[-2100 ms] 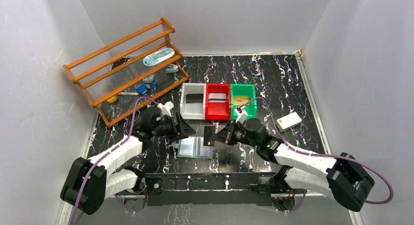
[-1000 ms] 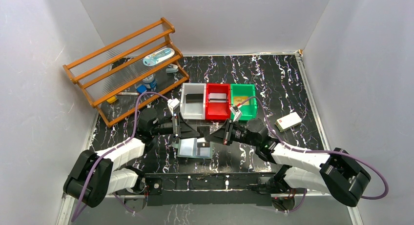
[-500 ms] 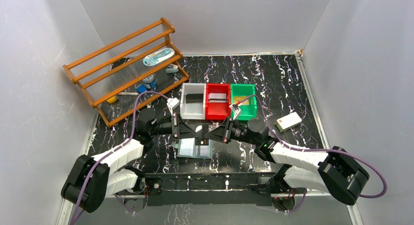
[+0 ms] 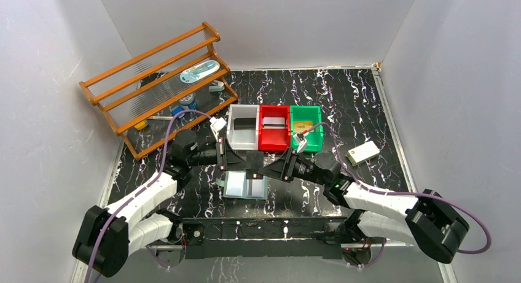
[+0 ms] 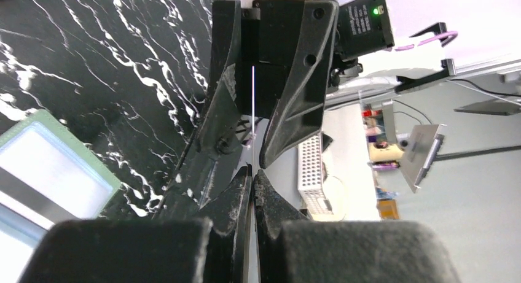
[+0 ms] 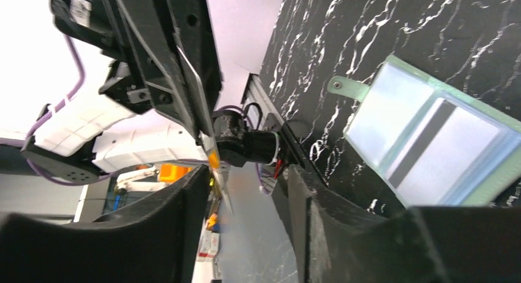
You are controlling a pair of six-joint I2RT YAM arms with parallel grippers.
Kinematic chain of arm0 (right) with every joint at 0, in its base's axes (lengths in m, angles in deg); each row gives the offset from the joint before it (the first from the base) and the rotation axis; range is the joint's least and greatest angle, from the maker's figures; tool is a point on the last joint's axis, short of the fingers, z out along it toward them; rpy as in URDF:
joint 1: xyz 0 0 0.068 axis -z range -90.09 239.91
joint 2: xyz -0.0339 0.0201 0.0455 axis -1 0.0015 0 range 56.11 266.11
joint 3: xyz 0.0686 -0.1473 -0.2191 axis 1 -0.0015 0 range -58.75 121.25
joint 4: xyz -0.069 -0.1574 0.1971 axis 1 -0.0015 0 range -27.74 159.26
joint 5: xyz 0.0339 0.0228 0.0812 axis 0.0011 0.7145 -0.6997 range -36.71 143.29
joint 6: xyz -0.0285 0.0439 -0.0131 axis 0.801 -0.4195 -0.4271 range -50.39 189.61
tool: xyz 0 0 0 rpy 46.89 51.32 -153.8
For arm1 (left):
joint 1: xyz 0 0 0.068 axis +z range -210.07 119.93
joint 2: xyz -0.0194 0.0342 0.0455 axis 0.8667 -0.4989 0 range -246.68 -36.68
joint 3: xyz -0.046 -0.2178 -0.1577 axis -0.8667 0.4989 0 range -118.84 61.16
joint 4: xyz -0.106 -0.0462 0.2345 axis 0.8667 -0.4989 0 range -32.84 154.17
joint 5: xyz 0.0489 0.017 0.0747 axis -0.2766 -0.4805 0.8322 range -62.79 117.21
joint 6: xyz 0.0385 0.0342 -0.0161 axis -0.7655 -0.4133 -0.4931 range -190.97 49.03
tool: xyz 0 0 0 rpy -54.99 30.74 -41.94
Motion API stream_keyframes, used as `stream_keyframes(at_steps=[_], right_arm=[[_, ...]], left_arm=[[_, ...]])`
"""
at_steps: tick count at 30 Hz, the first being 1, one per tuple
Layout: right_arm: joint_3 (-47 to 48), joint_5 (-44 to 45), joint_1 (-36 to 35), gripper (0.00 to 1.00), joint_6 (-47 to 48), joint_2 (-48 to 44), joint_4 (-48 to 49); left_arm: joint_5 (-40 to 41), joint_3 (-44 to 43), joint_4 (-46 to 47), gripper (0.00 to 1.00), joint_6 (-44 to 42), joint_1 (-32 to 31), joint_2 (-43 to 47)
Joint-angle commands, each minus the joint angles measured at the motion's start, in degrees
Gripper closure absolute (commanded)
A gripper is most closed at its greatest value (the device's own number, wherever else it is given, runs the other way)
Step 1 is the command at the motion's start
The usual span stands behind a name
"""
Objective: Take the credit cards out of the card holder
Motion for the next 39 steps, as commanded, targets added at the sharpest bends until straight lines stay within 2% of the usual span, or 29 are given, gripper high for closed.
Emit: stream_keyframes(at_steps=[1, 5, 8, 11, 14, 19, 25, 28, 30, 34, 39], right_arm=[[0.06, 5.7, -0.05, 0.37, 3.04, -5.35, -6.74], [1.5, 11.9, -0.07, 0.29, 6.22, -8.99, -16.65], [8.75, 15.12, -0.01, 0.26, 10.92, -9.1, -29.97], [11.17, 17.65, -0.07, 0.24, 13.87, -8.52, -36.5], [10.42, 20.65, -0.03, 0.24, 14.51, -8.87, -37.21], [7.26, 23.67, -0.07, 0.24, 13.2, -10.6, -33.08], [7.57, 29.85, -0.06, 0.24, 15.35, -10.54, -37.35], [6.82, 33.2, 0.03, 0.23, 15.78, -11.35, -39.34], [6.19, 34.01, 0.07, 0.27, 15.88, -12.03, -38.34], [7.01, 36.65, 0.16, 0.34, 15.81, -11.97, -37.55], [10.2, 37.96, 0.2, 0.34, 18.0, -10.94, -38.53]], left_arm=[[6.02, -8.41, -23.96, 1.0, -16.78, -0.21, 4.17], [15.93, -13.21, -38.4, 1.0, -25.44, -0.21, 4.98], [22.6, -15.88, -43.42, 1.0, -29.95, -0.23, 4.46], [28.91, -18.3, -45.9, 1.0, -34.75, -0.21, 3.13], [32.73, -22.04, -48.35, 1.0, -41.2, -0.21, 1.19], [39.05, -26.66, -49.98, 1.0, -48.66, -0.35, -3.31], [43.8, -31.89, -49.73, 1.0, -61.69, -0.65, -9.41], [44.21, -34.56, -49.24, 1.0, -70.14, -0.82, -13.57], [43.06, -36.59, -48.88, 1.0, -76.93, -0.91, -16.2], [42.28, -39.99, -47.14, 1.0, -84.15, -0.92, -21.65], [42.13, -43.45, -45.64, 1.0, -93.8, -0.99, -27.47]])
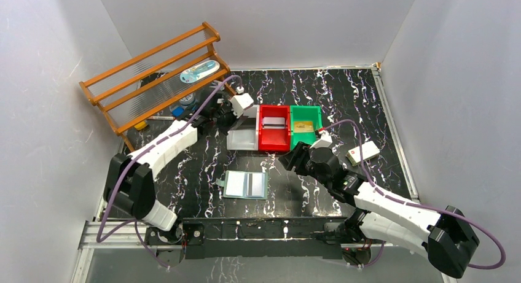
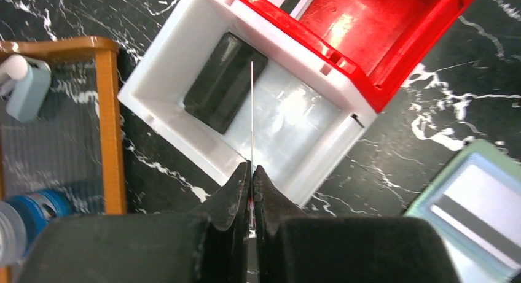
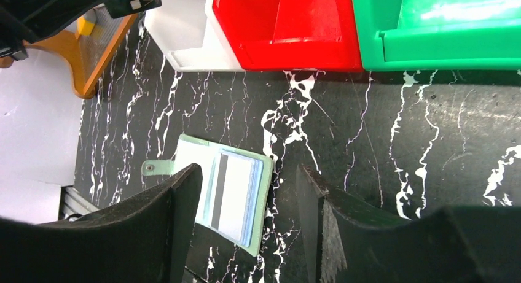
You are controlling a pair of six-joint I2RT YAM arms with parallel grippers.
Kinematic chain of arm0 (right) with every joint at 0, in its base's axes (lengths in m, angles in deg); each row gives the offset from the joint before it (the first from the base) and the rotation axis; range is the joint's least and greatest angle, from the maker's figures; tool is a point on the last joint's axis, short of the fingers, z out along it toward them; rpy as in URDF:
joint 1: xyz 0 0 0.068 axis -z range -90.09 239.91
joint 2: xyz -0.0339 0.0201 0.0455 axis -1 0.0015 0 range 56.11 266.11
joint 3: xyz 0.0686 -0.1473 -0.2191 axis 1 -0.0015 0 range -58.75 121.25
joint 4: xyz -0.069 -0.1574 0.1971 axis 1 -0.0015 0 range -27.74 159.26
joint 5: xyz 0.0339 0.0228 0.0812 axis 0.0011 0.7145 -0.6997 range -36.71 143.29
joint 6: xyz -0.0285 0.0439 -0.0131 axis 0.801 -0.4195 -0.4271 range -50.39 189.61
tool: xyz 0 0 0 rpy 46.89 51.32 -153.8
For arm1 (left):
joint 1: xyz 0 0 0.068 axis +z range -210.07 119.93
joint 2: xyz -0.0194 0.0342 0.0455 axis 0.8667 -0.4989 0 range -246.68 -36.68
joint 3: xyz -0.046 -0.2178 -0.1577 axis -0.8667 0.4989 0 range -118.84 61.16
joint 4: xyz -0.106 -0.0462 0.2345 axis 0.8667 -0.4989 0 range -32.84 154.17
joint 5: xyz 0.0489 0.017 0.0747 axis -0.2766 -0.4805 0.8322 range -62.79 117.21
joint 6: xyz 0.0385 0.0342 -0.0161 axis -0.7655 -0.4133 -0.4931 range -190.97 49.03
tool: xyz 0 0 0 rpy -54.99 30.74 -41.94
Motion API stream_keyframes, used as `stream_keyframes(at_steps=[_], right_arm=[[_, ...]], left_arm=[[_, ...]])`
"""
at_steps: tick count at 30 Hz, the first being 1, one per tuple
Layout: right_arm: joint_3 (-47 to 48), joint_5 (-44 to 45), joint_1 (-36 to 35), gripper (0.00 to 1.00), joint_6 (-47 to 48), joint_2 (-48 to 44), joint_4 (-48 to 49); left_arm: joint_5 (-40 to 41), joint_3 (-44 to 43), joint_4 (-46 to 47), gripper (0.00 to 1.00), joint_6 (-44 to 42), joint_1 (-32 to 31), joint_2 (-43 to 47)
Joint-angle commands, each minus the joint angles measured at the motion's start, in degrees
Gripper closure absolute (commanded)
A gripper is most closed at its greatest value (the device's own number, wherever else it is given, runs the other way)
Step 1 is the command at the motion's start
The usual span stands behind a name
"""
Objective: Take the credit cards out of the card holder
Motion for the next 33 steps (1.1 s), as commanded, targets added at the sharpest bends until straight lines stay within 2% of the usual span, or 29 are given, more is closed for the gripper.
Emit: stream_keyframes(at_steps=[1, 7, 11, 23, 33], right_arm=[[4.02, 3.64, 0.22, 0.33, 2.54, -0.09, 0.58], [3.93, 7.5, 0.26, 0.16, 2.44, -2.66, -1.03], [5.21, 12.85, 0.3, 0.11, -0.65, -3.68, -7.32], [6.31, 15.14, 0.48, 0.09, -1.47, -4.94, -10.55], [6.37, 15.18, 0.54, 0.08, -0.69, -4.29, -9.85]], left_arm=[[-0.55, -4.31, 2.68, 1.0, -11.68, -0.29, -3.45], [2.28, -8.93, 3.11, 1.0, -16.42, -0.31, -11.2], [3.78, -11.19, 3.77, 1.0, -17.25, -0.39, -14.77], [11.78, -13.59, 8.21, 1.0, -19.33, -1.17, -22.91], [14.75, -9.0, 17.03, 1.0, -24.84, -3.15, -25.9]])
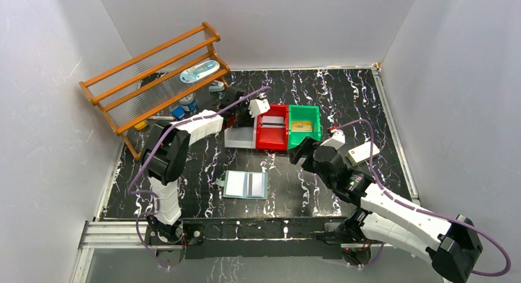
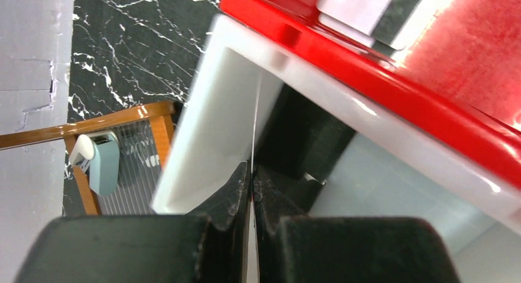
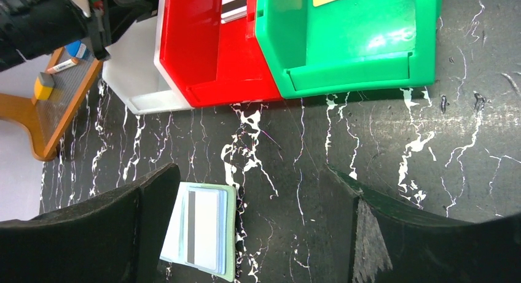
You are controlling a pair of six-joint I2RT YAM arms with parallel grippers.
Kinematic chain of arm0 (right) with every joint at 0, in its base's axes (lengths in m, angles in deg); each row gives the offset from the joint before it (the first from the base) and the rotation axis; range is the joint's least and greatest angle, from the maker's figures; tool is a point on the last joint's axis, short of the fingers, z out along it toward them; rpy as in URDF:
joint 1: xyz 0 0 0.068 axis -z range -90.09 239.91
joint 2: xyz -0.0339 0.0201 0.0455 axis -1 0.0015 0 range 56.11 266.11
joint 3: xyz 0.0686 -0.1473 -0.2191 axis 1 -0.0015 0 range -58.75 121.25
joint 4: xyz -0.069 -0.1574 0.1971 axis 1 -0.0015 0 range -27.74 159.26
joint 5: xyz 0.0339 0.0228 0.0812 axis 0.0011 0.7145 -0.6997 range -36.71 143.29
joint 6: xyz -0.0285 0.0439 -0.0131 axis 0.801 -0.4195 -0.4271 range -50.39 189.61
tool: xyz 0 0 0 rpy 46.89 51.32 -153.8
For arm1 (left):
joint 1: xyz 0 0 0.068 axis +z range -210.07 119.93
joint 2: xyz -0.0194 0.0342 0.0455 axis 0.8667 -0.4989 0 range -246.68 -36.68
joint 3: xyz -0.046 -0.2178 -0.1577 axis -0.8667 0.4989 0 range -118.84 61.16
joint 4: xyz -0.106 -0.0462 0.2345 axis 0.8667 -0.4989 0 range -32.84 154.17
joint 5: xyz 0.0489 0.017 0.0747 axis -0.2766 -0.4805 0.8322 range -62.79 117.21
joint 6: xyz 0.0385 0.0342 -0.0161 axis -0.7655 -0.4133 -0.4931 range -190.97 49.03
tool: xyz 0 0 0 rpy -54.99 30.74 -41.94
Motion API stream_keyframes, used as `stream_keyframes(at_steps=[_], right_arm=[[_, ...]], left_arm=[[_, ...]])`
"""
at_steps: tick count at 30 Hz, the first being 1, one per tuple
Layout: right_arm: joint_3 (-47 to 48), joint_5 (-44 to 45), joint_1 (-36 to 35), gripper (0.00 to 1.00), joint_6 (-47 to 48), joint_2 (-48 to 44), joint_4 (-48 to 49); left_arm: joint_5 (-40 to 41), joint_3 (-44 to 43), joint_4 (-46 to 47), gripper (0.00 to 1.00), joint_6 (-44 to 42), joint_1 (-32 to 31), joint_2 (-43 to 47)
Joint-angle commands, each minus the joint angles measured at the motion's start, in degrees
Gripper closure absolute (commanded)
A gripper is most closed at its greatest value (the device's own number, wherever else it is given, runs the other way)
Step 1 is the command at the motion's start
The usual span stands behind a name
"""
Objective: Take the credit cards out of the card holder
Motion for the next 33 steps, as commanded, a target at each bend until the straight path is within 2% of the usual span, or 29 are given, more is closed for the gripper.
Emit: stream_keyframes(at_steps=[1, 4, 8, 10, 14, 19, 22, 25, 27, 30, 31, 33], right_arm=[[2.72, 1.87, 0.27, 0.08, 0.21, 0.11, 1.48], [2.68, 1.99, 0.32, 0.08, 0.18, 0.03, 1.37], [2.81, 2.24, 0.37, 0.08, 0.23, 0.07, 1.3], [2.86, 2.14, 0.38, 0.07, 0.28, 0.08, 1.23], [2.82, 2.15, 0.47, 0.07, 0.2, -0.22, 0.7], [2.68, 2.12, 0.62, 0.07, 0.06, -0.33, 0.59], [2.73, 1.9, 0.6, 0.07, -0.06, -0.23, 0.18], [2.84, 1.52, 0.63, 0.07, -0.7, -0.44, -0.02], [2.99, 1.35, 0.68, 0.07, -0.66, -0.58, -0.11], [3.73, 0.52, 0.72, 0.07, -0.68, -0.49, -0.61], [3.63, 0.49, 0.79, 0.07, -1.03, -0.51, -0.72], [3.72, 0.25, 0.77, 0.07, -1.61, -0.49, -0.9]], left_arm=[[2.47, 2.96, 5.81, 1.0, -3.96, -0.93, -1.18], [2.43, 4.37, 6.52, 0.95, -4.47, -1.25, -1.44], [2.32, 4.88, 6.97, 0.93, -2.91, -1.58, -2.05], [2.57, 4.89, 6.86, 0.86, -2.45, -1.8, -2.18], [1.24, 5.24, 5.89, 0.8, -1.06, -2.09, -1.34], [-1.54, 4.35, 3.74, 0.67, 2.94, -2.25, 0.92], [-4.76, 2.87, 0.28, 0.66, 6.53, -2.18, 2.37], [-5.24, 2.6, -0.9, 0.54, 14.1, -2.18, 5.64], [-4.7, 3.08, -0.41, 0.52, 18.48, -2.16, 7.58], [-3.0, 7.89, 3.92, 0.42, 27.23, -1.67, 13.08], [0.57, 6.51, 2.73, 0.42, 32.31, -1.36, 12.8], [-0.67, 0.07, -6.19, 0.46, 42.71, 1.01, 9.75]])
